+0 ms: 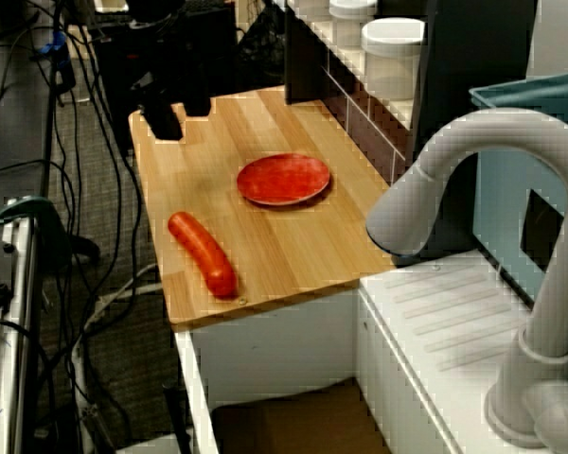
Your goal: Put the object on the plate
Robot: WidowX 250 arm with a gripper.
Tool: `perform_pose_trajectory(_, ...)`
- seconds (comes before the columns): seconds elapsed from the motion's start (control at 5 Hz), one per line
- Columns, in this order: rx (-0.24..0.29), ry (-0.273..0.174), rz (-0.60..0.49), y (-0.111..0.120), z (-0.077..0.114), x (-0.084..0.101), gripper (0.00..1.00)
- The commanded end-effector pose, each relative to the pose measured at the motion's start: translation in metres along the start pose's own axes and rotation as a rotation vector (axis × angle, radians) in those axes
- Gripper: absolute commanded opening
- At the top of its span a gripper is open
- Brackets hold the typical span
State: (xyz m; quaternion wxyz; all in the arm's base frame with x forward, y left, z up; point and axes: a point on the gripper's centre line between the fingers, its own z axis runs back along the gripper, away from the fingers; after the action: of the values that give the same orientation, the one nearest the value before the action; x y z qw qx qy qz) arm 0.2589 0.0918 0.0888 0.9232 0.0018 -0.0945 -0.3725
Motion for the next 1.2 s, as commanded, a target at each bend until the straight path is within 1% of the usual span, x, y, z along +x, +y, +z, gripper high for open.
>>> perform_pose_trajectory(0.0,0.048,-0.035,-0.153,-0.054,0.018,0.023,1.00)
perform_pose_trajectory(0.2,0.046,-0.036,-0.163,-0.072,0.011,0.030,1.00)
perform_pose_trajectory(0.4,0.060,-0.009,-0.196,-0.085,-0.004,0.036,1.00)
perform_pose_trajectory(0.6,0.044,-0.005,-0.203,-0.097,-0.012,0.039,1.00)
perform_pose_trajectory(0.8,0.039,0.005,-0.199,-0.104,-0.019,0.046,1.00)
perform_pose_trajectory(1.0,0.044,0.016,-0.195,-0.106,-0.029,0.055,1.00)
